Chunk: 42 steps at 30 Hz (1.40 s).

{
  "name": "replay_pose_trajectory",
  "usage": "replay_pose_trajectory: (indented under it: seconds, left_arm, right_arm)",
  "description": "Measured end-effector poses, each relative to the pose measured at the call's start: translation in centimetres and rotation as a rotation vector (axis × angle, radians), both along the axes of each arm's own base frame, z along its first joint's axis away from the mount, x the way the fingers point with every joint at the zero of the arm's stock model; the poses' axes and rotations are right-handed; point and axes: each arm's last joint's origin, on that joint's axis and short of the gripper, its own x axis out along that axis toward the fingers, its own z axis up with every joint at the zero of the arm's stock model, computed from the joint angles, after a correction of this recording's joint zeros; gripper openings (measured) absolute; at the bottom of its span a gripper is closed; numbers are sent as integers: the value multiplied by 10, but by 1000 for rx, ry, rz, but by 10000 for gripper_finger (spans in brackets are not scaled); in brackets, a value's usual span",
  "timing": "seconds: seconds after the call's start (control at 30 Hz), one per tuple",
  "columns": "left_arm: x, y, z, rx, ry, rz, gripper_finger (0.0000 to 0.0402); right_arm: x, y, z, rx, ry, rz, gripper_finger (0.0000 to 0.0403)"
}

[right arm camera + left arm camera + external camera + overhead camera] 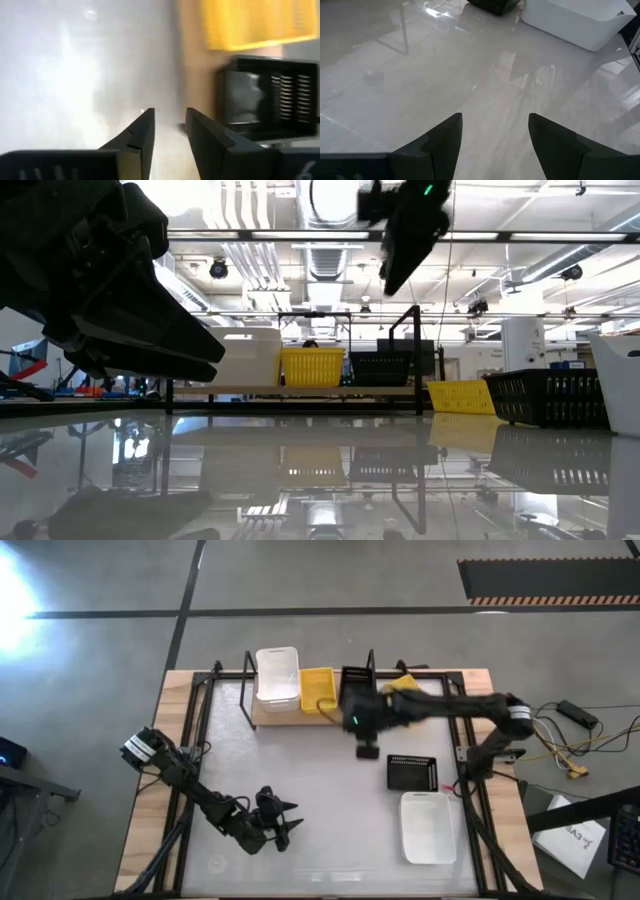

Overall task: Stack baskets on shelf by color
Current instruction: Stack the white bin on top of the white bin on the shelf

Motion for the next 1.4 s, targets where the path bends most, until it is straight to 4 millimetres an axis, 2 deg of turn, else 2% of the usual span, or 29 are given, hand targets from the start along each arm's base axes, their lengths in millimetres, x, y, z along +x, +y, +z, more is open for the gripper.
replay_pose_trajectory:
  seconds: [0.17,0.27,0.37,0.5,0.63,0.8,1.03,1.23,1.4]
  left_arm:
    - [0,0,0,0,0,0,212]
    - [0,0,0,0,0,0,212]
    - [0,0,0,6,1,-3,212]
    - [0,0,0,9,-2,2,212]
    - [1,2,0,11,-2,9,212]
    - [4,6,0,12,-4,30,212]
    - [7,10,0,12,-5,45,212]
    - [7,10,0,11,-5,45,212]
    - [7,10,0,10,-5,45,212]
  right_arm:
    - [-26,69,0,89,-35,16,70]
    - [-48,98,-9,137,-29,-39,58]
    - [-73,116,-21,147,7,-149,52]
    - [-109,127,-33,152,52,-343,48]
    - [-132,136,-42,230,6,-489,47]
    - [-129,135,-64,297,-56,-579,60]
    - [-113,122,-80,236,12,-652,123]
    - [-108,126,-62,261,102,-623,180]
    - [-112,157,-38,358,102,-427,198]
